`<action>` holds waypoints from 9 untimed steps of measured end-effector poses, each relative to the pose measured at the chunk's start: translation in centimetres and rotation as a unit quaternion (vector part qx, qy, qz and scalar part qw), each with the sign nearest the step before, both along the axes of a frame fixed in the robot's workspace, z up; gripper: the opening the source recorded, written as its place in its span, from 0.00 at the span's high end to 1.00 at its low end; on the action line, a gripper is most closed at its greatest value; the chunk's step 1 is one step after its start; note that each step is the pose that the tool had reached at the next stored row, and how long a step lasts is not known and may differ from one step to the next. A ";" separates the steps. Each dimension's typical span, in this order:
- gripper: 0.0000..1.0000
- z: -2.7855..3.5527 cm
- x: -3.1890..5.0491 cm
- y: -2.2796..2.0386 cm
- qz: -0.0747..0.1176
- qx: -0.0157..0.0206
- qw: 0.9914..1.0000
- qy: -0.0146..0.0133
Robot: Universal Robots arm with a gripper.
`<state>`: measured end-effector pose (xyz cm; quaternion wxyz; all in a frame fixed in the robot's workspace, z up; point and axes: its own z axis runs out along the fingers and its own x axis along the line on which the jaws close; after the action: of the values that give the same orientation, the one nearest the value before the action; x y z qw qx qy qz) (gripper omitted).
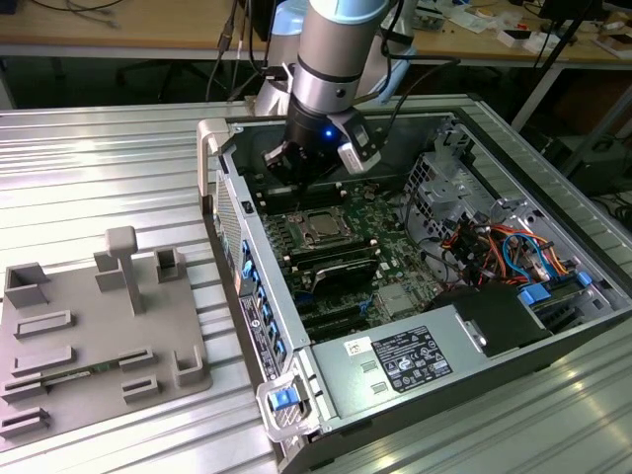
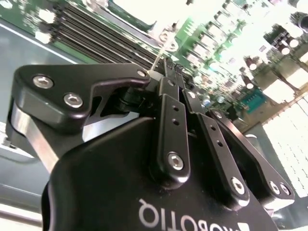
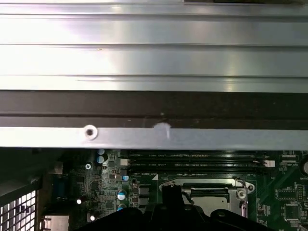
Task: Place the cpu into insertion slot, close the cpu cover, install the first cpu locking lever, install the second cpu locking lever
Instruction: 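Install the first cpu locking lever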
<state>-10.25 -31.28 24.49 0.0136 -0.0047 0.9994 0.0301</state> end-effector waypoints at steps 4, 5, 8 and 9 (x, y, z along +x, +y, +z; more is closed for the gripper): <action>0.89 -0.01 0.30 0.00 0.000 0.000 1.000 0.000; 0.89 -0.01 0.30 0.00 0.000 0.000 1.000 0.000; 0.89 -0.01 0.31 0.00 0.001 0.000 1.000 0.000; 0.89 -0.01 0.30 0.00 0.001 0.000 1.000 0.000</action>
<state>-9.94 -31.29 24.47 0.0136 -0.0054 0.9994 0.0300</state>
